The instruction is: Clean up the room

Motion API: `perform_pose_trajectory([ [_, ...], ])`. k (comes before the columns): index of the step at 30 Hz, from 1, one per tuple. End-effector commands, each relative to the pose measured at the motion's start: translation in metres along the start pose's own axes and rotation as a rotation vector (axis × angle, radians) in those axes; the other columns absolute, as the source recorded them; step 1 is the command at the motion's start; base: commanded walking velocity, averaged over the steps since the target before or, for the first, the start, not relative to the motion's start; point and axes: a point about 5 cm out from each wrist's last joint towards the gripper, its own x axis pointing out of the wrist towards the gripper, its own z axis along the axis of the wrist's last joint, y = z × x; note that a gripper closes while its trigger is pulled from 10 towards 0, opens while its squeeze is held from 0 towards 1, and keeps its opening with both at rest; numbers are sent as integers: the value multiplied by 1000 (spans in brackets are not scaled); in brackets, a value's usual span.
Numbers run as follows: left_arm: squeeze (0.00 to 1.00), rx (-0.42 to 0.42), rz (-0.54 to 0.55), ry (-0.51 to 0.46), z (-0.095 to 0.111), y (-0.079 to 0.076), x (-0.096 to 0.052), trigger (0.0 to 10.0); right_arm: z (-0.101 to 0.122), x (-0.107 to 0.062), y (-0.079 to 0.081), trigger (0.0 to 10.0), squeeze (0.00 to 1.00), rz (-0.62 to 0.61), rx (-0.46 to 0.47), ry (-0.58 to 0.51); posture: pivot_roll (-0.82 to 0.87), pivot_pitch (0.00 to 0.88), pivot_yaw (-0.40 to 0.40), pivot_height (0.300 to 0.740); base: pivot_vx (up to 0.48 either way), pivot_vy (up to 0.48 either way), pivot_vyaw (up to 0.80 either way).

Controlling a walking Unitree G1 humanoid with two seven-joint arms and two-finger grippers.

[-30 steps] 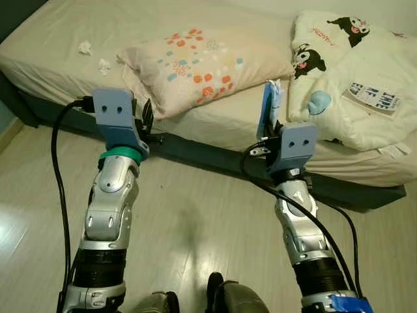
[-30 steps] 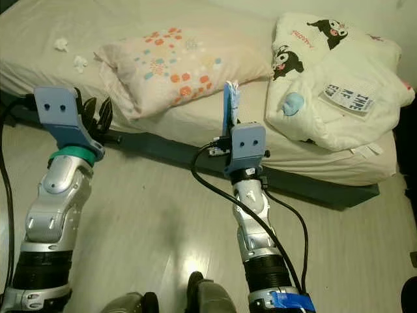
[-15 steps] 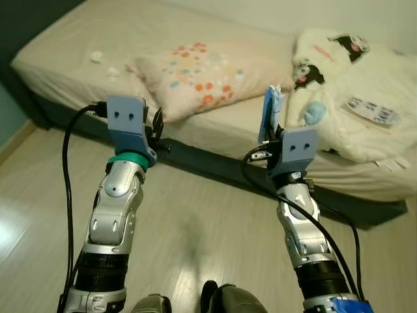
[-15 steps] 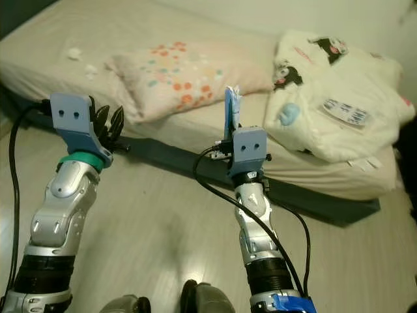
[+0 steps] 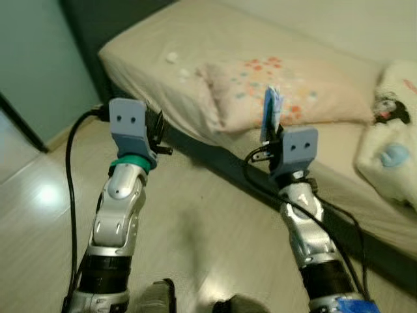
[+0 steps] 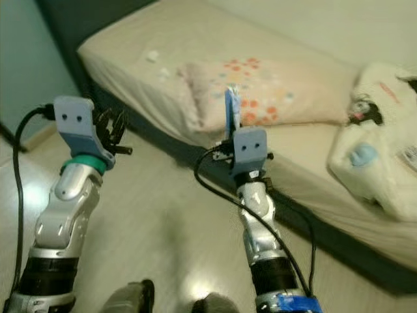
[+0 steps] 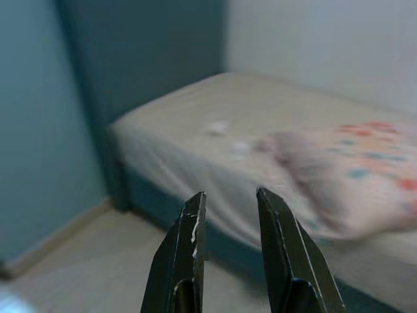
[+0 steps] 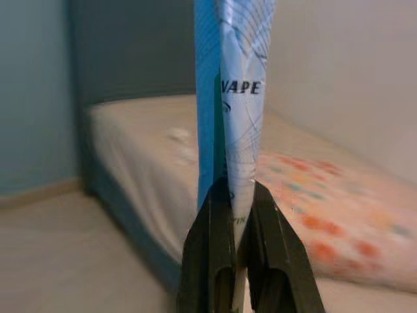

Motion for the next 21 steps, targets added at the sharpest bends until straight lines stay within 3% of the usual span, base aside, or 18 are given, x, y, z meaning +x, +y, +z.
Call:
perform_pose_trajectory([
  [1,0,-3,-18,16,-4,-7,-2,10000,-6,-5,-10,10000,0,-29,-10,22,-10,88,-25,740,0,0,644],
  [10,0,-56,-45,74,-11,-10,-2,10000,-6,-7,-2,10000,0,49,31,21,-10,88,-25,740,0,0,631],
  [13,0,7,-71,134,-30,-12,-9,10000,-14,-11,10,10000,0,125,36,64,-12,84,-22,740,0,0,625],
  [16,0,52,-23,219,-56,-5,-20,10000,-21,-17,20,10000,0,179,61,101,-12,83,-18,740,0,0,625],
  [21,0,70,-1,244,-64,-1,-25,10000,-23,-18,19,10000,0,167,72,110,-8,82,-17,740,0,0,625],
])
